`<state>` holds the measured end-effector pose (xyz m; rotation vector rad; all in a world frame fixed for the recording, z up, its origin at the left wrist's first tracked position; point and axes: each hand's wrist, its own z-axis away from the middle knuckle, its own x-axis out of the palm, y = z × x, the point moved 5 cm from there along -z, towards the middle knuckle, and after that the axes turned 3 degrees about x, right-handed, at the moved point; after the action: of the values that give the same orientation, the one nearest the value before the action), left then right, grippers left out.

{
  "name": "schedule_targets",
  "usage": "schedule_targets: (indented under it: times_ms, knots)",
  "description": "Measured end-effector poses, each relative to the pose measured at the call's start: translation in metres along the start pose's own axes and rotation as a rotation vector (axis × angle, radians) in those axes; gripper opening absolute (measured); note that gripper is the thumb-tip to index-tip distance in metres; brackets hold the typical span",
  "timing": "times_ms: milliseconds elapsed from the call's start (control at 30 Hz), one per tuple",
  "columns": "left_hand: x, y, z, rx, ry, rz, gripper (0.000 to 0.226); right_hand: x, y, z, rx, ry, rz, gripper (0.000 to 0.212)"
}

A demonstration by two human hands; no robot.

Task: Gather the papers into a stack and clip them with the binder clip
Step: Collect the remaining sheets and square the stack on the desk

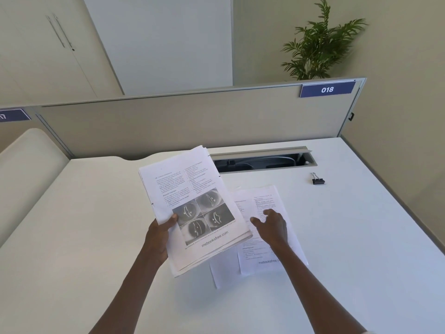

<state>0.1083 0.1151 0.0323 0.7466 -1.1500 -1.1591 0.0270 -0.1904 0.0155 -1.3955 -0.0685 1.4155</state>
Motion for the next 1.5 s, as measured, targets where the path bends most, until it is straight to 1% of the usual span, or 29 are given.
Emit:
schedule_targets:
  times_ms: [67, 167, 300, 367, 500, 700, 867, 933, 1000, 1033, 1100, 1300, 1367, 1500]
  knots:
    - [-0.003, 0.0, -0.001, -0.003, -0.007, 0.006, 0.034, 0.0, 0.016, -0.002, 0.09, 0.011, 0.126, 0.064]
    - [-0.003, 0.0, -0.001, -0.003, -0.017, 0.007, 0.031, -0.004, 0.033, 0.001, 0.2, 0.072, 0.305, 0.077]
    - [-0.003, -0.003, -0.002, -0.013, -0.016, 0.013, 0.027, 0.0, 0.058, 0.001, 0.347, 0.099, 0.399, 0.103]
    - [-0.003, -0.004, -0.002, -0.014, -0.022, 0.015, 0.027, 0.001, 0.067, 0.002, 0.372, 0.122, 0.414, 0.106]
    - [-0.003, -0.007, -0.003, -0.01, -0.016, 0.022, 0.03, -0.003, 0.067, 0.003, 0.362, 0.165, 0.463, 0.103]
    - [0.001, -0.009, -0.002, -0.007, -0.013, 0.026, 0.027, -0.004, 0.07, -0.001, 0.377, 0.136, 0.372, 0.082]
    - [-0.006, -0.008, -0.004, -0.009, 0.003, -0.004, 0.028, -0.008, 0.071, 0.0, 0.367, 0.139, 0.255, 0.072]
    - [-0.008, -0.007, -0.004, -0.013, -0.005, -0.019, 0.034, -0.011, 0.071, 0.001, 0.333, 0.187, 0.219, 0.058]
    - [-0.011, -0.006, -0.004, -0.004, 0.012, -0.047, 0.037, -0.016, 0.07, 0.001, 0.275, 0.245, 0.171, 0.037]
    - [-0.013, -0.005, -0.004, 0.005, 0.025, -0.059, 0.034, -0.019, 0.068, 0.002, 0.253, 0.264, 0.122, 0.028]
    - [-0.016, -0.006, -0.006, 0.007, 0.053, -0.075, 0.026, -0.026, 0.064, 0.003, 0.234, 0.277, 0.035, 0.018]
    - [-0.022, -0.01, -0.011, 0.017, 0.125, -0.147, 0.029, -0.046, 0.043, 0.005, 0.143, 0.332, -0.036, 0.007]
    - [-0.024, -0.012, -0.013, 0.027, 0.148, -0.162, 0.032, -0.053, 0.03, 0.006, 0.096, 0.349, -0.042, 0.012]
    - [-0.024, -0.01, -0.013, 0.046, 0.214, -0.177, 0.025, -0.069, -0.002, 0.011, -0.063, 0.376, -0.02, 0.02]
